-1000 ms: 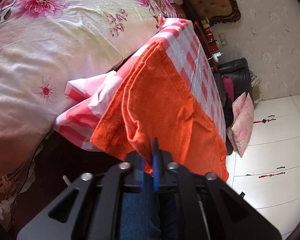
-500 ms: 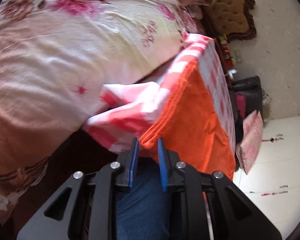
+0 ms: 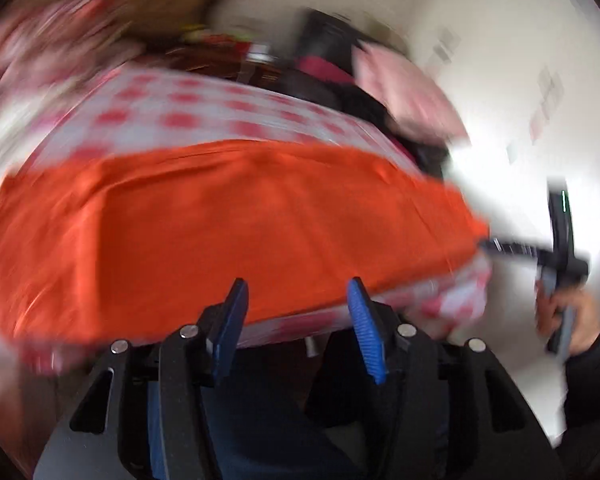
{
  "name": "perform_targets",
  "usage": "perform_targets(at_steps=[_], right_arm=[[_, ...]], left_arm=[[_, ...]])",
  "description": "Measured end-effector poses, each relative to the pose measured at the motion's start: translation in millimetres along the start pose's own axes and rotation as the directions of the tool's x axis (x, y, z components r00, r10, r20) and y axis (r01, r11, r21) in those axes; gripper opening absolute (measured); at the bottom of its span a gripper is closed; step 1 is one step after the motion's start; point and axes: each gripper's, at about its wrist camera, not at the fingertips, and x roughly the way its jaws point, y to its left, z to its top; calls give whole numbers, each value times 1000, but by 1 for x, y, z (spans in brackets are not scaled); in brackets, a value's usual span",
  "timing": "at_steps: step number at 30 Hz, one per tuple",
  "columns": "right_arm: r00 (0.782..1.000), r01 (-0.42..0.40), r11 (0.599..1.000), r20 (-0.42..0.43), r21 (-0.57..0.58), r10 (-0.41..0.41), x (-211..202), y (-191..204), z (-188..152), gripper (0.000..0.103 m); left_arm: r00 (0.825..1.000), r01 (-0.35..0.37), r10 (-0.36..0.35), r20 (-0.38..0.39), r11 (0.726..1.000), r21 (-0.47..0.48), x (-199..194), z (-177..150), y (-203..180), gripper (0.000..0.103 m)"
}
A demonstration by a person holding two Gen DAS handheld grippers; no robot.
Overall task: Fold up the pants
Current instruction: 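Open both tools and lay the folded pants on the sheet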
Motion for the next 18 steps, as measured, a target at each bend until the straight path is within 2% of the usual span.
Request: perform_targets(at_steps=[1,3,5,8,12,14,15,16,18], right_arm=[[999,45,997,2,-66,-45,10,20,-7,32],[995,104,989,-5,-106,-105,23,35,-17,32],[991,129,988,-20,-89,-132,34,34,-21,32],[988,150,987,-33,-54,-152,47,22,-24,32],[989,146,989,-14,-30,-147,49,21,-33,33],[988,153,988,-1,-24,-153,49,23,-34,34],[988,155,988,2,-21,-155,47,24,-35,36],[987,163,987,7,-16,-163,45,24,-37,43],[985,169,986,18,6,-169,44,20,-40,48]], left_arm=[[1000,12,-10,-21,995,96,14,3,-24,51],[997,59,-48,-54,971,232,41,7,-64,47],[992,111,-87,-94,951,288,63,9,-88,41],[990,113,-76,-120,931,346,91,8,-108,37],[986,107,-52,-158,926,363,115,9,-108,22],[987,94,-33,-160,917,388,123,10,-114,21],[987,85,-22,-159,913,399,127,13,-115,21],[987,81,-16,-158,909,410,129,14,-117,21],[986,76,-2,-168,897,436,136,17,-122,21]])
